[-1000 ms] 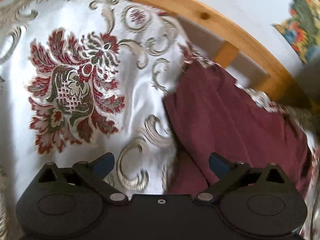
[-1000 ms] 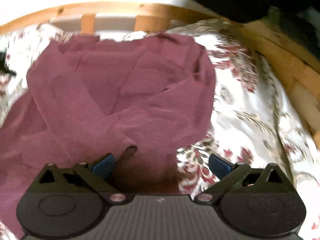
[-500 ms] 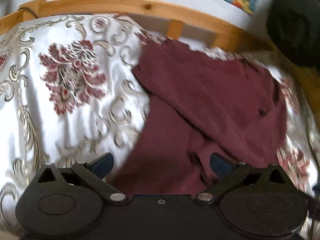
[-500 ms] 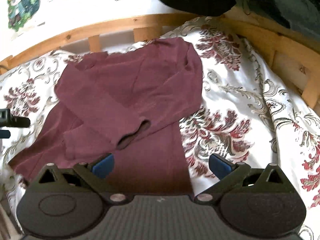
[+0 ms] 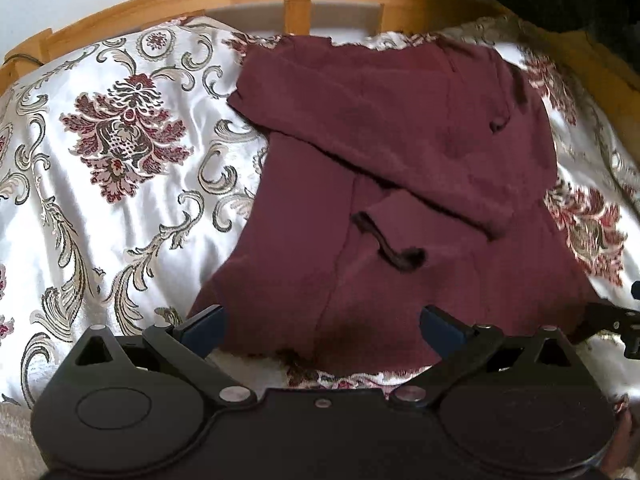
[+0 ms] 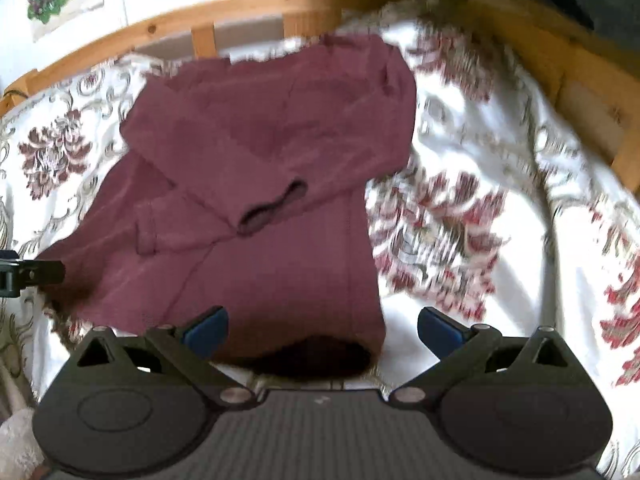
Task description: Fold small clothes
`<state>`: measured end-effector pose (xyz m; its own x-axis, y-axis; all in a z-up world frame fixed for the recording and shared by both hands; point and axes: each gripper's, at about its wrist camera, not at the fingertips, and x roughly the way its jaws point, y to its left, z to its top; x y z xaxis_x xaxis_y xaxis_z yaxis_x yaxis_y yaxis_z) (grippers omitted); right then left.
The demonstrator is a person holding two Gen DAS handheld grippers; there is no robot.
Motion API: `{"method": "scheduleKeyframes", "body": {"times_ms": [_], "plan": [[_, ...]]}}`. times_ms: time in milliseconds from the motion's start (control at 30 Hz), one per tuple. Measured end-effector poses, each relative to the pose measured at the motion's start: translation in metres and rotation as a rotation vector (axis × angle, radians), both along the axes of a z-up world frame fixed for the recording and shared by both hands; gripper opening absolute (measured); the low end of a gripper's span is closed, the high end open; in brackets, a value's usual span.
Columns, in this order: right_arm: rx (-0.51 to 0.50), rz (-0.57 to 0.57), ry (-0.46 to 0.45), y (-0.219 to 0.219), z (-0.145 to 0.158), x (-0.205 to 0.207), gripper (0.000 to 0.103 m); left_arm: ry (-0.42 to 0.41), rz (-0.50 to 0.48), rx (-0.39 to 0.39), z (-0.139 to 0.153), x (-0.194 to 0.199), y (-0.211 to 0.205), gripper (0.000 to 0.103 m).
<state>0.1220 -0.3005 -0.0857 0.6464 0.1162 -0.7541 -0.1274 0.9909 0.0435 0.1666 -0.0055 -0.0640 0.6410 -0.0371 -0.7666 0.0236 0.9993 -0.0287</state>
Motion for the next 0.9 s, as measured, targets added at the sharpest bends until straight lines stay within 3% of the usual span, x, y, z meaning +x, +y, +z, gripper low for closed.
{"method": "scheduleKeyframes", "body": {"times_ms": [100, 233, 333, 433, 533, 633, 833, 900], "plan": [[-0.019, 0.019, 0.066, 0.003, -0.008, 0.003, 0.103, 0.031, -0.032, -0.008, -0.004, 0.001, -0.002, 0.102], [-0.020, 0.028, 0.069, 0.007, -0.008, 0.002, 0.103, 0.097, -0.098, 0.014, -0.013, 0.004, -0.012, 0.102], [-0.056, 0.130, 0.073, 0.006, 0.000, 0.006, 0.103, 0.104, -0.141, 0.032, -0.015, 0.001, -0.018, 0.102], [-0.225, 0.284, -0.078, 0.006, 0.018, -0.004, 0.103, 0.087, -0.189, 0.024, -0.014, -0.002, -0.023, 0.102], [-0.368, 0.442, -0.170, 0.007, 0.020, -0.016, 0.103, 0.083, -0.245, 0.018, -0.015, -0.001, -0.031, 0.102], [-0.335, 0.505, -0.126, 0.010, 0.011, -0.017, 0.103, 0.098, -0.293, 0.041, -0.019, 0.000, -0.041, 0.102], [-0.575, 0.661, -0.090, 0.056, -0.030, -0.026, 0.103, 0.128, -0.336, 0.108, -0.025, 0.000, -0.054, 0.102], [-0.634, 0.680, -0.118, 0.066, -0.040, -0.030, 0.103, 0.136, -0.330, 0.107, -0.026, 0.000, -0.054, 0.102]]}}
